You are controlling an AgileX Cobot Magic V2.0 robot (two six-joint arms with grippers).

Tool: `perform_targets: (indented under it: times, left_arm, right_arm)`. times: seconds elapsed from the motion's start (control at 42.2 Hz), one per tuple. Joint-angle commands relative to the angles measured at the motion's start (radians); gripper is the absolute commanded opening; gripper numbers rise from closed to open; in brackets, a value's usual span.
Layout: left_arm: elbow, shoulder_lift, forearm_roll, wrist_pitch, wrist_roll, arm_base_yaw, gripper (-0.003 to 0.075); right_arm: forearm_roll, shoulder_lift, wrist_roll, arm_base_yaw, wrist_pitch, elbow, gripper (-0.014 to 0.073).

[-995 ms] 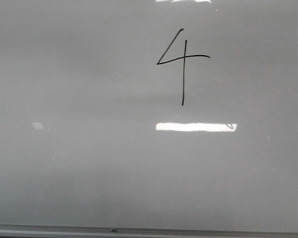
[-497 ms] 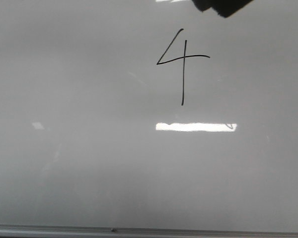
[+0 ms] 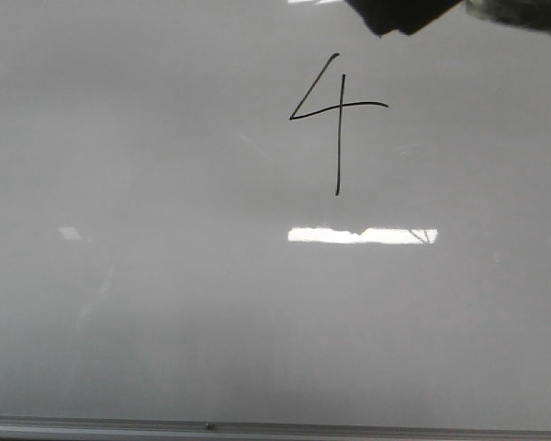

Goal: Write number 4 on whiteboard

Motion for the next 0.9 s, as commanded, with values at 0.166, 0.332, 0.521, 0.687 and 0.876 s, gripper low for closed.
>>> perform_targets:
  times: [0.166,0.332,0.521,0.687,0.876]
  left_arm:
    - [-0.034,-0.035,-0.030,-0.048,-0.042,0.031,0.0122]
    - [-0.034,-0.035,0.065,-0.048,-0.206,0.154,0.0122]
    - [-0.034,-0.035,0.273,-0.012,-0.453,0.367,0.0122]
    - [-0.032,-0.035,0.387,0.054,-0.621,0.633,0.0122]
    - [0.077,-0.110,0.369,-0.031,-0.646,0.860,0.0122]
  right_arm:
    - [0.028,-0.031,0.027,-0.045,-0.092,-0.024,0.0545]
    - [0.007,-0.064,0.053,-0.156,-0.113,-0.024,0.0545]
    - [0.007,-0.065,0.090,-0.206,-0.140,-0.024,0.0543]
    - [0.007,-0.063,0.091,-0.206,-0.140,-0.024,0.0543]
    - [0.007,-0.063,0.092,-0.206,-0.141,-0.024,0.0543]
